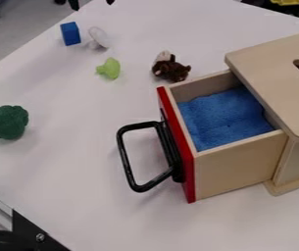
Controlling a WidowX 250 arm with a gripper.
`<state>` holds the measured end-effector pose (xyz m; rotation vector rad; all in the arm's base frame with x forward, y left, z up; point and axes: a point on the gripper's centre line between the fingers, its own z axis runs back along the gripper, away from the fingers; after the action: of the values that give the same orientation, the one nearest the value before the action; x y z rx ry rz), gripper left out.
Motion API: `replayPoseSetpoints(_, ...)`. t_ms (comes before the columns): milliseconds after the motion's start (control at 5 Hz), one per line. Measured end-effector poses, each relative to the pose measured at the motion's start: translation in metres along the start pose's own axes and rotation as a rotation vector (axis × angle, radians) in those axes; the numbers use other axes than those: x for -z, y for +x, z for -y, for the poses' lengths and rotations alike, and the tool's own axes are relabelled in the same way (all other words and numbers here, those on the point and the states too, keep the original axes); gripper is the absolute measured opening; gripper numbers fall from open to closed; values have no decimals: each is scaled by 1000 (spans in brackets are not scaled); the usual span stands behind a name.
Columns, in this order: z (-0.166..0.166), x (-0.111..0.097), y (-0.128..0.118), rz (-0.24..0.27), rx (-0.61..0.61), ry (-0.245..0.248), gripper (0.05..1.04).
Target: Move the green thing to in the drawer
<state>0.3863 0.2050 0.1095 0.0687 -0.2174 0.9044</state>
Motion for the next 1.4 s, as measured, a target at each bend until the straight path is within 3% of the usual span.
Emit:
replayPoseSetpoints(400, -7, 31, -20, -93, 4, 40, 999)
replayPoseSetpoints(800, -39, 12, -36, -66, -31, 30, 999)
replayPoseSetpoints(1200, -66, -2, -83, -63, 59, 6, 999)
replayPoseSetpoints(1400, -92, 2, -104, -56, 112, 36, 999)
